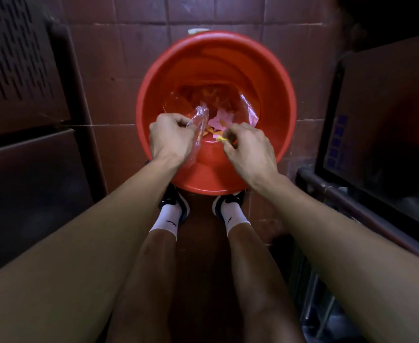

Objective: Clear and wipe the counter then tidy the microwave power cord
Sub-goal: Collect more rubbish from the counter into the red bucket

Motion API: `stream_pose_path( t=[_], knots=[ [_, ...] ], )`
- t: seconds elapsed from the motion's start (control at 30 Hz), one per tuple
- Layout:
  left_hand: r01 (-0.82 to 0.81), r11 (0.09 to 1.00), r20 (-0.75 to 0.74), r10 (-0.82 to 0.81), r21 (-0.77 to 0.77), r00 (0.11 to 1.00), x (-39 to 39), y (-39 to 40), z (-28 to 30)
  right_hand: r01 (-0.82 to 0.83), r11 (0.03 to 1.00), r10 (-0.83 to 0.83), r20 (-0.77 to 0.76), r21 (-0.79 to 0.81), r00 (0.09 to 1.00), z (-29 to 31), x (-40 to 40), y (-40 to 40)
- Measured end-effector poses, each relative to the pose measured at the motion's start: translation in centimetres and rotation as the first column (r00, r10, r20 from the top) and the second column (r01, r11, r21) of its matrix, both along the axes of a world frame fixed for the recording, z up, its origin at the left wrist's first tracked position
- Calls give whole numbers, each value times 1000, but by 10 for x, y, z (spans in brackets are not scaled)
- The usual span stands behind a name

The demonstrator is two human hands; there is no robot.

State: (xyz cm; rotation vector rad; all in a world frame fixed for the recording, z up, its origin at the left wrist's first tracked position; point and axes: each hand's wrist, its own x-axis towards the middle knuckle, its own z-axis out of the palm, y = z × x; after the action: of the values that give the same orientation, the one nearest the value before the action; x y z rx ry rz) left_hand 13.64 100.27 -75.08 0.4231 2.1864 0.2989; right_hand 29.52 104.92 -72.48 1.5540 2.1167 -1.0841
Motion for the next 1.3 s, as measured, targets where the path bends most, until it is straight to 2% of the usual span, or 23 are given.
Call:
stream_pose_path(
  t=[0.27, 0.47, 0.77, 0.83, 0.9, 0.97, 1.13, 1.3],
  knots=[
    [-39, 997, 146, 29, 67, 989, 12, 4, -45, 47, 999, -47, -7, 12, 999, -46, -9, 6],
    [66, 995, 157, -77, 73, 985, 14, -6, -49, 96, 994, -97, 17, 48, 995, -61, -9, 5],
    [281, 957, 93, -288, 76, 953, 3, -18, -36, 169, 985, -170, 33, 21, 985, -65, -13, 3],
    [429, 900, 36, -432, 76, 901, 2, -19, -30, 196, 981, -196, 31, 13, 980, -65, -15, 5],
    [598, 799, -27, -597, 63, 802, 3, -21, -24, 203, 979, -202, 35, -11, 979, -64, -14, 7],
    [693, 719, -59, -691, 45, 720, 5, -23, -18, 237, 970, -235, 32, -60, 971, -61, -12, 8],
    [791, 611, -56, -791, -32, 609, 6, -30, 3, 326, 935, -329, 4, -143, 944, -37, -7, 13],
    [806, 587, -53, -810, -76, 584, 0, -33, 56, 269, 945, -276, -12, -187, 961, 12, -2, 13]
  ],
)
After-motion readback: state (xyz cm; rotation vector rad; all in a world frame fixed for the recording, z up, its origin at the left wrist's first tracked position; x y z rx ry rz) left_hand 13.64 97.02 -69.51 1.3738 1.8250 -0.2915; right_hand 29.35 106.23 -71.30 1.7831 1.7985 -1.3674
